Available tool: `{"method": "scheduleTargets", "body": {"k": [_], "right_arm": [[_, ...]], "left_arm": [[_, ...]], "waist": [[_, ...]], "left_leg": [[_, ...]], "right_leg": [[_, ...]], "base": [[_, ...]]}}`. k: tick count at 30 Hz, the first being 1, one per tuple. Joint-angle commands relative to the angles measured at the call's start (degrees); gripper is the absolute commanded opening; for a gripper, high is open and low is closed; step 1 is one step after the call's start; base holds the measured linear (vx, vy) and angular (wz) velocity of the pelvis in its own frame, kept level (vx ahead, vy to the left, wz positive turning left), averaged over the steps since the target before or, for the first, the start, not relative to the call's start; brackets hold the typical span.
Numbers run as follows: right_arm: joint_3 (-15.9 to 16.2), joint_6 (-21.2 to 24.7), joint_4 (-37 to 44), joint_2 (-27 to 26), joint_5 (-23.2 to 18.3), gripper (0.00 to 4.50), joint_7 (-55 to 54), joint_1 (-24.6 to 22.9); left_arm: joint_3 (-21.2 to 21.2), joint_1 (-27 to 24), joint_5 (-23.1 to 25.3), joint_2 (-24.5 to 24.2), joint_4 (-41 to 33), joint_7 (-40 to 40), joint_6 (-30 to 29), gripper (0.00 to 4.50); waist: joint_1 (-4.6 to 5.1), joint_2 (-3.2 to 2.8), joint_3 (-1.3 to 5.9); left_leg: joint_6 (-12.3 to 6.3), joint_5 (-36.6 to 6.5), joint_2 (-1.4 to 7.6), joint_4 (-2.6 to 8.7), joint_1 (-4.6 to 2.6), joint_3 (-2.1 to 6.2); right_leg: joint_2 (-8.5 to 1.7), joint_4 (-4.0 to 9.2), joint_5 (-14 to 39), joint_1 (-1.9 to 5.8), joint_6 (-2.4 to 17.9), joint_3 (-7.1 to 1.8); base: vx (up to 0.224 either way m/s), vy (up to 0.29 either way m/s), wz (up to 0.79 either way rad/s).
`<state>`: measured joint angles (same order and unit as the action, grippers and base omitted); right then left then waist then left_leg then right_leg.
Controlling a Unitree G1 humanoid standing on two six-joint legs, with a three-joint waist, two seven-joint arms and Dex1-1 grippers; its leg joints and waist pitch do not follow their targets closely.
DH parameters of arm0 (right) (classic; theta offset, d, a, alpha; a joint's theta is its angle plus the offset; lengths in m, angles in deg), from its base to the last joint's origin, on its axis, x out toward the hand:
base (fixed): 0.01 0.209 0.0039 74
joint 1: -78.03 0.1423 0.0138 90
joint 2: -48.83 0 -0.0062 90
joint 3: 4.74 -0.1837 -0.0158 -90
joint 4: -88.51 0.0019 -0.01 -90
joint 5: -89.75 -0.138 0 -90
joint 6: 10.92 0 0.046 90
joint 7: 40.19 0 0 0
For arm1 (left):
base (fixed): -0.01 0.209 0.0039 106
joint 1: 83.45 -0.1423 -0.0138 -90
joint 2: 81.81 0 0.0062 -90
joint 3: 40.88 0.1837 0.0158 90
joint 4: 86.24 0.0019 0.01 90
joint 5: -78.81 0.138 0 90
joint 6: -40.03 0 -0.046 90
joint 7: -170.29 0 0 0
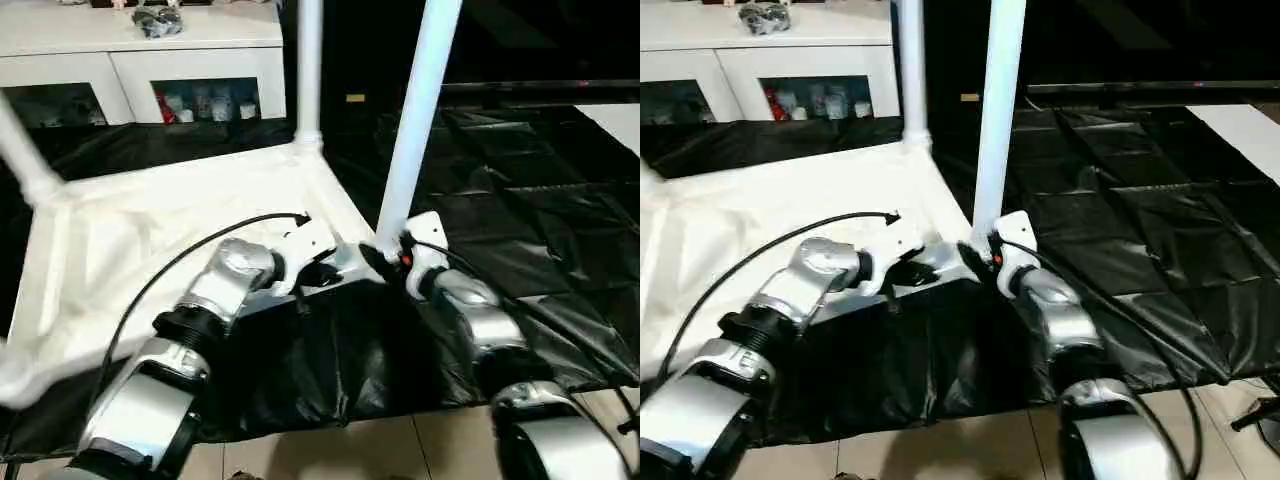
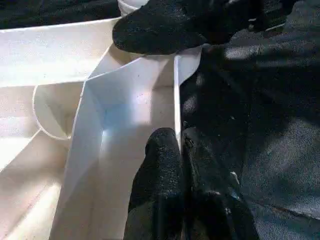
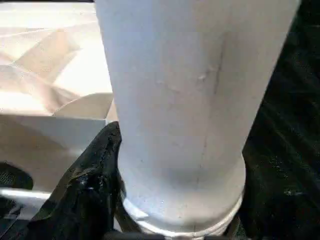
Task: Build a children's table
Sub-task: Rotate leg to tighten
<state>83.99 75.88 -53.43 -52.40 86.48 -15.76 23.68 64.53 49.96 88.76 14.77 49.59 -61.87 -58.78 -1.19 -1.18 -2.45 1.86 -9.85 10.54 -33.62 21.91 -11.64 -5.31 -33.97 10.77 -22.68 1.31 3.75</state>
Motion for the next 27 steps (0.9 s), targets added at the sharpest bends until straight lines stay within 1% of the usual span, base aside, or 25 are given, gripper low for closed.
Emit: {"method": "scheduleTargets", "body": {"k": [1, 2, 3, 4, 5, 6, 7, 8, 9, 10, 11, 12, 13, 14, 15, 16, 17, 18, 21, 22, 23, 24, 25, 26, 27], "right_arm": [[3.3, 0.9, -2.4, -5.0, 1.0, 3.42, 3.2, -0.2], [3.2, 0.8, -2.6, -5.2, 0.6, 3.42, 3.2, 0.0], [3.1, 0.8, -2.6, -5.0, 0.3, 3.63, 3.7, 0.1], [3.0, 0.8, -2.2, -4.8, -0.2, 3.63, 4.9, 0.1], [3.6, 0.4, -1.8, -4.1, 0.0, 3.77, 6.0, 0.1], [5.3, -0.6, -0.6, -2.5, 0.5, 3.85, 9.8, -0.4], [6.3, -1.2, 0.2, -1.5, 0.8, 3.85, 12.4, -0.8], [6.6, -1.2, 0.8, -0.8, 0.6, 3.85, 14.5, -1.1], [7.1, -0.8, 2.6, 0.7, -0.4, 3.85, 19.4, -2.0], [7.2, -0.7, 3.0, 1.0, -0.5, 3.85, 20.1, -2.1], [8.0, -0.3, 4.9, 2.8, -1.4, 3.85, 25.6, -2.9], [8.1, -0.2, 5.2, 3.0, -1.5, 3.85, 26.4, -3.1], [8.6, -0.2, 5.8, 4.0, -1.6, 3.85, 28.7, -3.4], [9.1, 0.0, 6.5, 5.1, -1.8, 3.85, 31.3, -3.6], [9.7, 0.2, 7.3, 6.5, -2.1, 3.85, 35.0, -3.9], [10.0, 0.3, 7.6, 7.1, -2.2, 3.85, 36.7, -3.9], [10.1, 0.3, 7.8, 7.6, -2.3, 3.85, 37.7, -4.0], [10.4, 0.5, 8.3, 8.1, -2.6, 3.85, 39.2, -4.0], [12.0, 1.7, 10.4, 10.4, -3.4, 3.85, 45.4, -4.0], [12.4, 2.0, 10.7, 10.8, -3.4, 3.85, 46.6, -4.0], [13.9, 2.9, 11.5, 12.0, -3.3, 3.71, 50.2, -4.1], [13.9, 2.9, 11.5, 12.0, -3.3, 3.71, 50.2, -4.1], [14.9, 3.4, 12.3, 12.8, -3.1, 3.71, 52.4, -4.3], [15.4, 4.0, 13.1, 13.2, -2.8, 3.54, 54.0, -4.6], [15.7, 4.4, 13.5, 13.5, -2.7, 3.52, 54.9, -4.7]], "left_arm": [[3.2, -0.2, -0.4, 4.2, -3.6, -1.9, 0.7, 0.00], [3.3, -0.4, -0.5, 4.0, -4.0, -1.9, 0.5, 0.00], [3.4, -0.4, -0.5, 3.7, -4.1, -2.1, 0.7, 0.00], [3.4, -0.5, -0.6, 3.3, -4.1, -2.6, 1.3, 0.00], [3.1, -0.6, -0.8, 2.7, -4.2, -3.1, 1.6, 0.00], [2.7, -0.8, -1.5, 1.8, -4.4, -4.2, 2.6, 0.00], [2.4, -0.8, -1.7, 1.3, -4.5, -4.7, 2.8, 0.00], [2.4, -0.8, -1.8, 0.8, -4.6, -5.3, 3.2, 0.00], [2.3, -1.1, -2.4, -0.1, -4.9, -7.2, 4.2, 0.00], [2.3, -1.1, -2.4, -0.2, -4.9, -7.5, 4.3, 0.00], [2.2, -1.4, -3.1, -1.1, -5.2, -9.5, 5.9, 0.00], [2.2, -1.4, -3.2, -1.2, -5.2, -9.8, 6.2, 0.00], [2.2, -1.5, -3.7, -1.6, -5.3, -11.1, 6.8, 0.00], [2.3, -1.7, -4.1, -2.2, -5.4, -12.7, 7.7, 0.00], [2.5, -2.1, -4.7, -3.0, -5.8, -14.9, 9.0, 0.00], [2.6, -2.2, -4.8, -3.3, -5.9, -15.8, 9.4, 0.00], [2.6, -2.2, -4.9, -3.5, -5.9, -16.3, 9.5, 0.00], [2.8, -2.2, -4.9, -3.8, -5.7, -17.1, 9.9, 0.00], [3.5, -2.3, -4.9, -5.4, -5.4, -20.8, 11.4, 0.00], [3.6, -2.3, -4.9, -5.6, -5.3, -21.5, 11.6, 0.00], [3.9, -2.1, -5.0, -6.3, -5.0, -23.3, 11.9, 0.00], [3.9, -2.1, -5.0, -6.3, -5.0, -23.3, 11.9, 0.00], [4.0, -2.1, -5.4, -6.6, -4.9, -24.7, 12.4, 0.00], [4.1, -2.0, -5.7, -6.9, -4.9, -25.7, 12.5, 0.00], [4.1, -2.0, -5.9, -7.0, -4.8, -26.4, 12.8, 0.00]], "waist": [[0.13, 0.04, 2.85], [0.16, 0.05, 2.87], [0.06, -0.04, 3.00], [0.07, -0.03, 3.03], [0.03, -0.11, 3.11], [0.00, -0.09, 3.16], [-0.04, -0.03, 3.32], [-0.08, -0.10, 3.35], [-0.17, 0.00, 3.47], [-0.33, 0.08, 3.59], [-0.65, -0.05, 3.69], [-0.90, -0.01, 3.83], [-0.99, -0.10, 3.85], [-1.03, -0.06, 3.81], [-1.18, -0.13, 3.76], [-1.48, -0.19, 3.65], [-1.57, -0.19, 3.53], [-1.76, -0.26, 3.41], [-1.97, -0.23, 3.14], [-2.01, -0.22, 3.19], [-2.01, -0.26, 3.14], [-2.07, -0.22, 3.12], [-2.11, -0.13, 3.10], [-2.21, -0.10, 3.19], [-2.26, -0.11, 3.19]], "left_leg": [[0.04, -22.9, 2.77, 4.80, -1.50, 1.97], [-0.01, -22.8, 2.82, 4.82, -1.46, 1.99], [-0.19, -22.1, 2.87, 4.76, -1.48, 1.91], [-0.55, -21.1, 2.83, 4.77, -1.32, 1.84], [-0.78, -20.3, 2.87, 4.75, -1.26, 1.79], [-1.00, -20.1, 2.86, 4.73, -1.19, 1.79], [-1.59, -18.7, 2.78, 4.58, -1.00, 1.69], [-1.92, -18.0, 2.82, 4.51, -0.96, 1.64], [-3.18, -15.6, 2.78, 4.27, -0.83, 1.50], [-3.69, -14.6, 2.76, 4.12, -0.82, 1.47], [-4.87, -12.2, 2.82, 3.94, -0.75, 1.34], [-5.92, -10.2, 2.92, 3.67, -0.69, 1.19], [-6.40, -9.4, 2.92, 3.60, -0.67, 1.14], [-6.80, -9.0, 2.91, 3.59, -0.57, 1.13], [-7.09, -9.5, 2.90, 3.50, -0.64, 1.05], [-6.82, -10.8, 3.06, 3.53, -0.82, 0.96], [-6.54, -11.7, 3.14, 3.63, -0.94, 0.90], [-5.06, -13.2, 3.31, 3.88, -1.09, 1.02], [-3.56, -15.8, 3.40, 4.23, -1.25, 1.17], [-3.09, -16.2, 3.43, 4.30, -1.26, 1.21], [-2.91, -16.4, 3.42, 4.39, -1.25, 1.28], [-2.74, -16.8, 3.44, 4.35, -1.42, 1.16], [-2.68, -16.9, 3.45, 4.34, -1.51, 1.13], [-2.77, -16.3, 3.38, 4.28, -1.43, 1.10], [-2.86, -16.0, 3.40, 4.27, -1.38, 1.12]], "right_leg": [[-3.57, 5.56, 22.9, 1.14, 9.1, -2.30], [-3.57, 5.47, 22.4, 1.23, 9.3, -2.29], [-3.60, 5.33, 21.0, 1.21, 9.7, -2.37], [-3.49, 5.16, 19.1, 1.37, 10.2, -2.38], [-3.47, 4.95, 17.3, 1.48, 10.7, -2.38], [-3.42, 4.84, 16.4, 1.60, 11.0, -2.33], [-3.46, 4.60, 14.1, 1.90, 11.5, -2.30], [-3.46, 4.46, 12.9, 1.95, 11.7, -2.35], [-3.38, 4.08, 9.2, 2.21, 12.7, -2.34], [-3.38, 3.90, 7.8, 2.43, 13.0, -2.30], [-3.34, 3.59, 4.4, 2.57, 13.7, -2.27], [-3.20, 3.07, 1.1, 2.72, 14.5, -2.13], [-3.19, 2.89, -0.1, 2.69, 15.0, -2.07], [-3.17, 2.89, -0.4, 2.76, 15.3, -1.95], [-3.19, 3.04, 0.3, 2.77, 15.6, -1.85], [-3.26, 3.21, 2.2, 2.58, 15.6, -1.90], [-3.27, 3.38, 3.6, 2.44, 15.4, -1.96], [-3.30, 3.55, 7.3, 2.38, 14.8, -1.99], [-3.19, 3.96, 11.7, 2.26, 13.9, -2.02], [-3.22, 3.88, 12.2, 2.24, 13.5, -2.10], [-3.22, 3.91, 12.6, 2.22, 13.4, -2.11], [-3.25, 3.95, 12.6, 2.04, 13.4, -2.22], [-3.29, 3.99, 12.7, 1.96, 13.5, -2.25], [-3.32, 3.90, 12.4, 2.09, 13.6, -2.26], [-3.38, 3.90, 12.2, 2.09, 13.6, -2.28]], "base": [[0.000, 0.000, 0.00], [0.000, 0.000, 0.00], [0.000, 0.000, 0.00], [0.000, 0.000, 0.00], [0.000, 0.000, 0.00], [0.000, 0.000, 0.00], [0.000, 0.000, 0.00], [0.000, 0.000, 0.00], [0.000, 0.000, 0.00], [0.000, 0.000, 0.00], [0.000, 0.000, 0.00], [0.000, 0.000, 0.00], [0.000, 0.000, 0.00], [0.000, 0.000, 0.00], [0.000, 0.000, 0.00], [0.000, 0.000, 0.00], [0.000, 0.000, 0.00], [0.000, 0.000, 0.00], [0.000, 0.000, 0.00], [0.000, 0.000, 0.00], [0.000, 0.000, 0.00], [0.000, 0.000, 0.00], [0.000, 0.000, 0.00], [0.000, 0.000, 0.00], [0.000, 0.000, 0.00]]}}
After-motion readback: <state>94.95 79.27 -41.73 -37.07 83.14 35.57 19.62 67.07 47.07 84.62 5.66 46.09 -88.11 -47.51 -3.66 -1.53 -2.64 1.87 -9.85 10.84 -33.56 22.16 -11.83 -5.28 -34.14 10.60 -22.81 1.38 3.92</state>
